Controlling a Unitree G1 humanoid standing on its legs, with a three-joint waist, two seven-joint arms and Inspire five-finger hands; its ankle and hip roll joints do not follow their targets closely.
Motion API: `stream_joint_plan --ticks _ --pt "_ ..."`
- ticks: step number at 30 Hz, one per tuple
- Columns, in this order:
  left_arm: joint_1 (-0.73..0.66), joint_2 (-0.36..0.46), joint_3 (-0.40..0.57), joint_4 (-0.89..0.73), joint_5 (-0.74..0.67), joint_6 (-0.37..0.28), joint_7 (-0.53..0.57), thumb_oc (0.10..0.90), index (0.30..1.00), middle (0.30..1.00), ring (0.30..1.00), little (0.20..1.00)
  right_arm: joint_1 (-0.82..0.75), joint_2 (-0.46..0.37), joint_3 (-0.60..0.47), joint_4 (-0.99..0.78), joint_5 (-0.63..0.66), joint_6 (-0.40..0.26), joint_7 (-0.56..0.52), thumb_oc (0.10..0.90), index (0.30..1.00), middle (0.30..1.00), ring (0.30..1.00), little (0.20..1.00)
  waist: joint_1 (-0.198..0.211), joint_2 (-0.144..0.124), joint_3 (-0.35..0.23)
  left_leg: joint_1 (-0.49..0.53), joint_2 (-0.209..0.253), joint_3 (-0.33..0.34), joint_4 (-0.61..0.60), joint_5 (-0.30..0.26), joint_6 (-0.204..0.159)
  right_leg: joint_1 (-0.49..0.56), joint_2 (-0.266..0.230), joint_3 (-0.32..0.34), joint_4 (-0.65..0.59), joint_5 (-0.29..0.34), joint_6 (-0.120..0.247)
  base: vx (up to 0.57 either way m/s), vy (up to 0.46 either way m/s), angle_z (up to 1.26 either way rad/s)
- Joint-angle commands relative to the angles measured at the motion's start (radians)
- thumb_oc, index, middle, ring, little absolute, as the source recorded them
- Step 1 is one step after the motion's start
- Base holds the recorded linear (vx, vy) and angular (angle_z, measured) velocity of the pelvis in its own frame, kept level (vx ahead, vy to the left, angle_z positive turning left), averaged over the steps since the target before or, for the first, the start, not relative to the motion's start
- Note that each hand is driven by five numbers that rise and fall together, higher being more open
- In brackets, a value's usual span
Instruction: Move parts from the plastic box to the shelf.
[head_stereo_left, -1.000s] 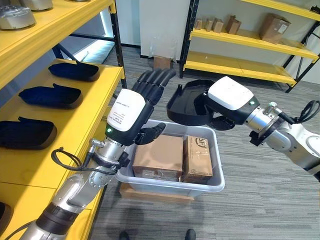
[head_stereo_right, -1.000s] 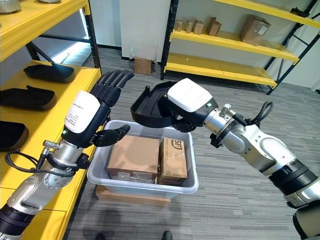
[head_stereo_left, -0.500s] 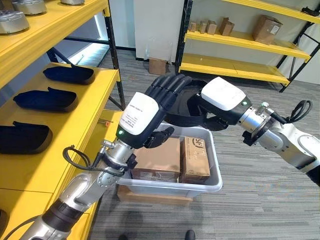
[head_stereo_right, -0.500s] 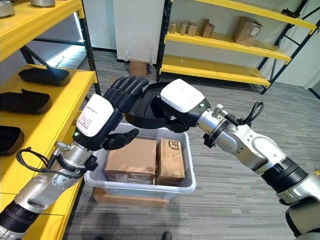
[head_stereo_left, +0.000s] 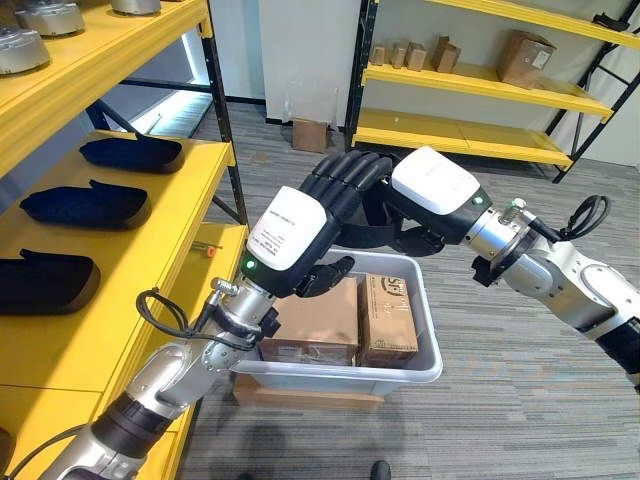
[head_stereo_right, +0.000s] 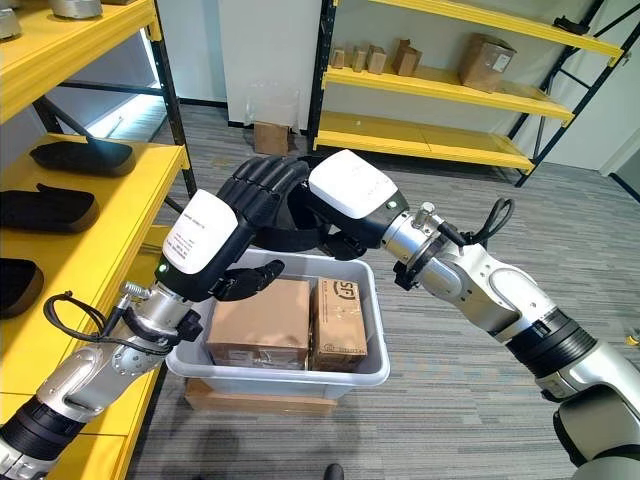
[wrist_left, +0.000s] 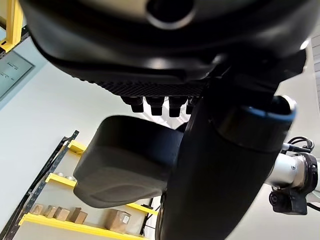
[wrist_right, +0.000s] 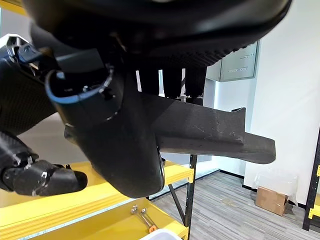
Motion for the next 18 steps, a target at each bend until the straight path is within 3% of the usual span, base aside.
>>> stream_joint_plan --ticks 1,18 --pt "-0.133 -0.027 -0.013 0.019 0.007 -0.027 0.052 0.9 1.0 1.0 1.0 1.0 -0.241 0.01 -0.016 0.02 0.101 0.018 -0.112 0.4 0.3 0.3 0.3 0.3 0.015 0.003 -0.058 0.004 0.049 0.028 -0.009 -0.057 -0.007 0.104 -0.05 -0.043 0.036 -0.114 0.075 0.0 0.0 0.0" --pt "-0.126 -0.034 -0.034 0.099 0.035 -0.006 0.044 0.9 1.0 1.0 1.0 1.0 -0.261 0.039 -0.012 0.032 0.105 0.022 -0.11 0.4 0.3 0.3 0.3 0.3 0.009 0.004 -0.058 0.013 0.049 0.037 -0.009 -0.059 -0.007 0.108 -0.049 -0.034 0.032 -0.116 0.073 0.0 0.0 -0.02"
